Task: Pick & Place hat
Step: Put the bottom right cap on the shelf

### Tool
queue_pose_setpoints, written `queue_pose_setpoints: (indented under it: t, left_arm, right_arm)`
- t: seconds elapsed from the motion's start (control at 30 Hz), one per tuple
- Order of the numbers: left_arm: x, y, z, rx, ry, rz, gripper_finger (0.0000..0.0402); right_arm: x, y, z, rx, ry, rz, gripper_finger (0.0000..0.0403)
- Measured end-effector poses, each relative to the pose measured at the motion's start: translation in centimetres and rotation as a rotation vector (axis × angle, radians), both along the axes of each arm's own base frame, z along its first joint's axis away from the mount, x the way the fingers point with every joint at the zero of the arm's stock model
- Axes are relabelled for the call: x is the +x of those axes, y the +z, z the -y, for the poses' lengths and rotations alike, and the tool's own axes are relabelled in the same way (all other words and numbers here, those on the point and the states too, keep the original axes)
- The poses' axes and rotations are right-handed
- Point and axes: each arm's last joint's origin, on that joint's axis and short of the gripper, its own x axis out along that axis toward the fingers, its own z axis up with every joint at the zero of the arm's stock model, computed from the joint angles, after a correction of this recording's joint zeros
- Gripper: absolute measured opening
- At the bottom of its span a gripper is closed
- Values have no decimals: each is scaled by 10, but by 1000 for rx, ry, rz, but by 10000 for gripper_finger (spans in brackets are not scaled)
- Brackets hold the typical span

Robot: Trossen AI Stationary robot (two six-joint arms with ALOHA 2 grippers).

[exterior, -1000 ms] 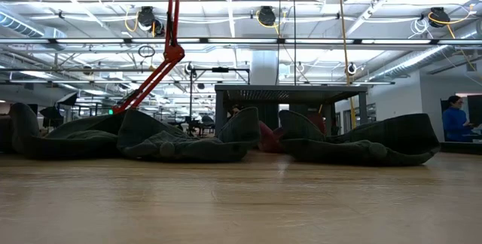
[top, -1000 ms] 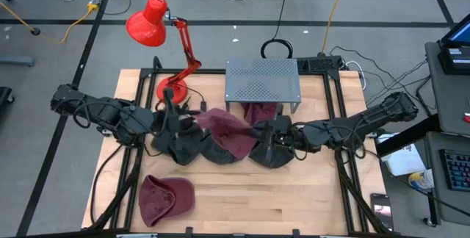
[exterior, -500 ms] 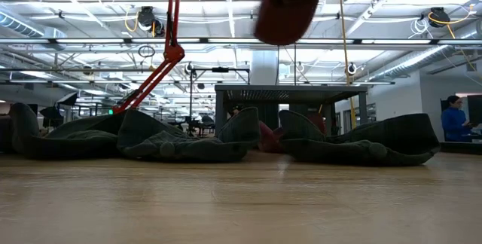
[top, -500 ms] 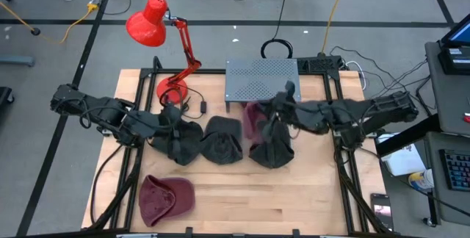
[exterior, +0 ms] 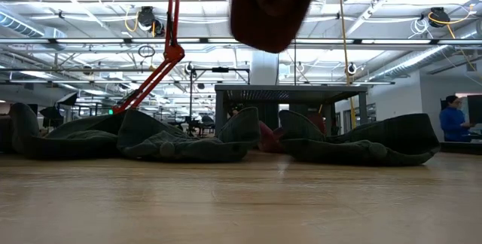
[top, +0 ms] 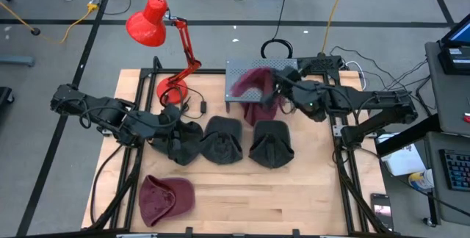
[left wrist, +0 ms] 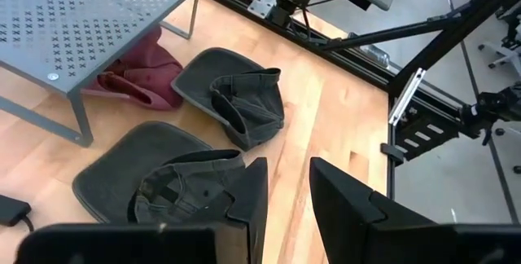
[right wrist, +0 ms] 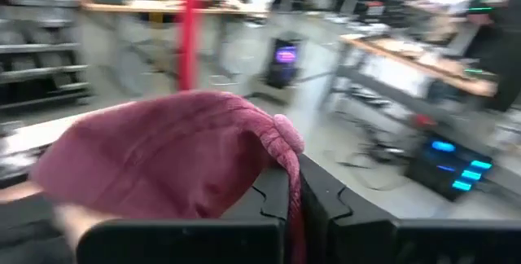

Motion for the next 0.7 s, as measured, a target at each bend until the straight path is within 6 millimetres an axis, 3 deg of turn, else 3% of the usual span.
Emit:
queue_pose_setpoints:
  t: [0.47,0.57,0.7]
  left_arm:
    - [0,0,0,-150,96,12,97]
    - [0,0,0,-191,120,14,97]
    - [0,0,0,-230,143,16,97]
  right_arm:
    - [0,5,31,-147,-544,32,0]
    - [10,7,35,-163,-662,56,0]
    - [22,11,42,-154,-692,88,0]
